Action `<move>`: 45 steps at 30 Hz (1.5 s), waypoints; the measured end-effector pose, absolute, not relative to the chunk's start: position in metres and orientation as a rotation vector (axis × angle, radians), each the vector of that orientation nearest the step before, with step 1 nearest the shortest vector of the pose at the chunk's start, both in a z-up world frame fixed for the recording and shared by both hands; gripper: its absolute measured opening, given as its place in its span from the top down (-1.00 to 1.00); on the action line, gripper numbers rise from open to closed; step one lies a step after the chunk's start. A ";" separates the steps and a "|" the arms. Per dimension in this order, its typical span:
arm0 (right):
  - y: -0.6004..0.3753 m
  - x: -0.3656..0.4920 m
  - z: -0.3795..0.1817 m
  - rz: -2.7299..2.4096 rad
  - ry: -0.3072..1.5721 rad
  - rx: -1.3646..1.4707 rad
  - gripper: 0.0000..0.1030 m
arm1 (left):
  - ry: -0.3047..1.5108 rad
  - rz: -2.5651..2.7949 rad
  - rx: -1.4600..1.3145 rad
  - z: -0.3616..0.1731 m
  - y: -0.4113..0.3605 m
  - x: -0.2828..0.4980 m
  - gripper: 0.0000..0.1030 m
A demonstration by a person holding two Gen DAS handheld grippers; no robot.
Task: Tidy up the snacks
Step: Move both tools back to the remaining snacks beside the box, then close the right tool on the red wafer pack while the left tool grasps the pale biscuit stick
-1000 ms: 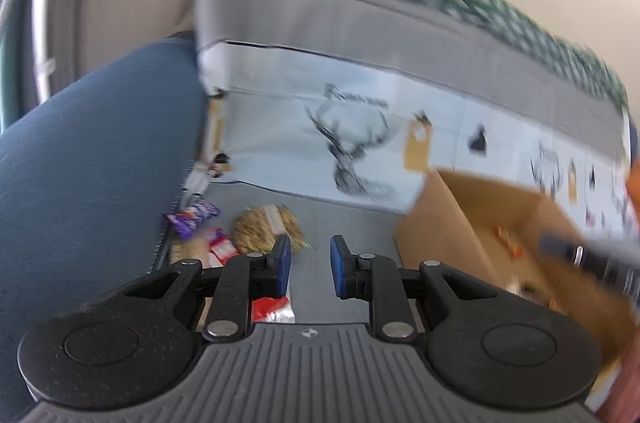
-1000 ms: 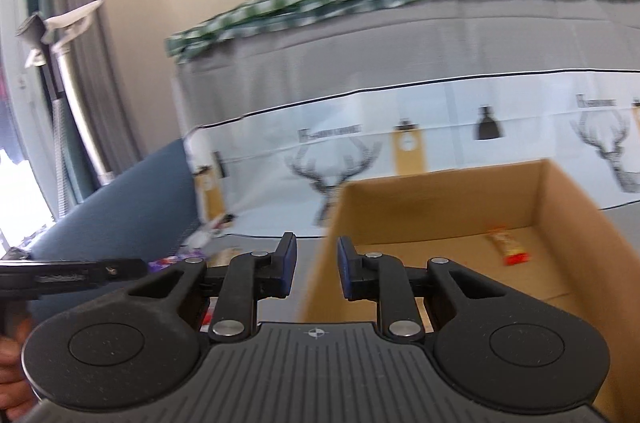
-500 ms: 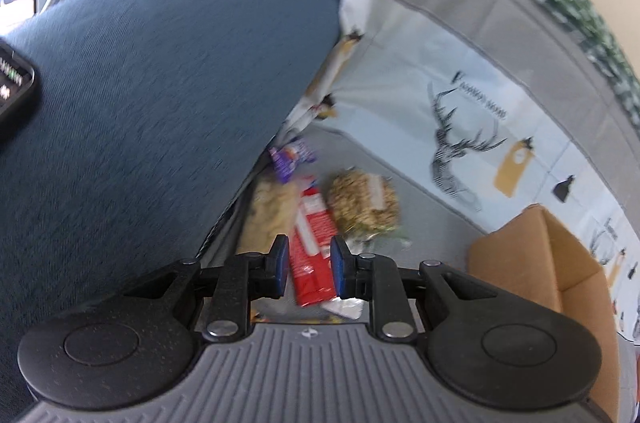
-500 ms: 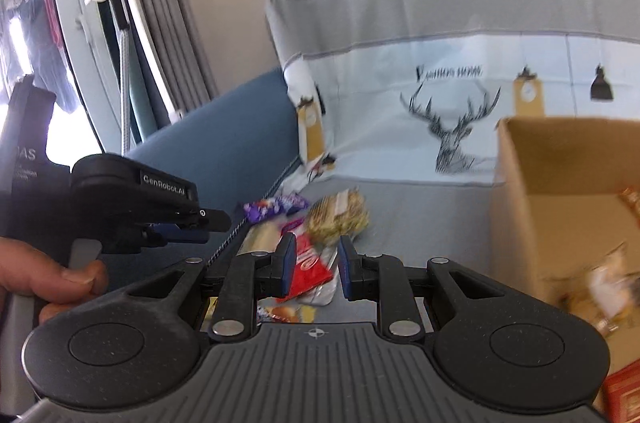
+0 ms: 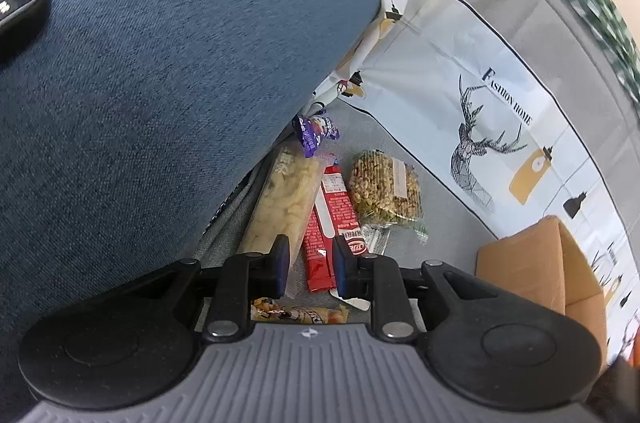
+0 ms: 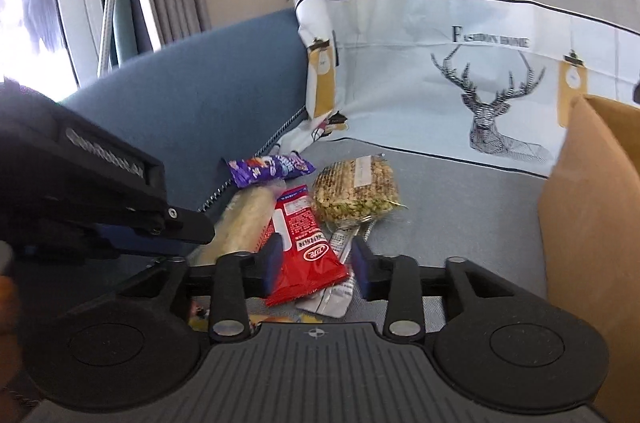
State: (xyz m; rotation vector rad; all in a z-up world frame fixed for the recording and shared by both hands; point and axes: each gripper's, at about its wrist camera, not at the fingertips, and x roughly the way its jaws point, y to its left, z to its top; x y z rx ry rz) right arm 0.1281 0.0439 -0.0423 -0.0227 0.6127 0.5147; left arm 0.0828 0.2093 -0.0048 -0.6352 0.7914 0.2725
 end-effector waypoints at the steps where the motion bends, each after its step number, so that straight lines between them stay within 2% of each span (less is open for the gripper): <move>1: 0.050 0.133 -0.047 0.522 0.619 -0.042 -0.03 | 0.786 0.275 -0.647 -0.005 0.210 0.082 0.51; 6: 0.072 0.151 -0.068 0.552 0.652 -0.126 -0.16 | 0.756 0.273 -0.718 -0.004 0.217 0.079 0.51; 12: 0.095 0.159 -0.086 0.569 0.641 -0.245 -0.45 | 0.751 0.268 -0.737 -0.002 0.219 0.081 0.51; 14: 0.099 0.158 -0.088 0.568 0.629 -0.276 -0.45 | 0.751 0.264 -0.744 -0.002 0.220 0.082 0.51; 15: 0.100 0.158 -0.088 0.569 0.627 -0.277 -0.43 | 0.750 0.261 -0.748 -0.002 0.221 0.082 0.51; 17: 0.100 0.157 -0.087 0.566 0.614 -0.287 -0.14 | 0.750 0.255 -0.752 -0.001 0.222 0.082 0.51; 22: 0.093 0.156 -0.083 0.576 0.612 -0.282 0.09 | 0.747 0.244 -0.764 -0.001 0.223 0.083 0.51; 31: 0.067 0.130 -0.059 0.565 0.604 -0.281 0.16 | 0.745 0.224 -0.769 -0.002 0.227 0.080 0.51; 38: 0.019 0.084 -0.042 0.448 0.698 -0.180 0.17 | 0.743 0.232 -0.711 -0.002 0.220 0.082 0.51; 42: 0.000 0.059 -0.043 0.425 0.698 -0.122 0.16 | 0.764 0.250 -0.619 -0.004 0.210 0.086 0.42; 45: -0.006 0.053 -0.052 0.428 0.773 -0.111 0.16 | 0.793 0.268 -0.518 -0.007 0.198 0.095 0.24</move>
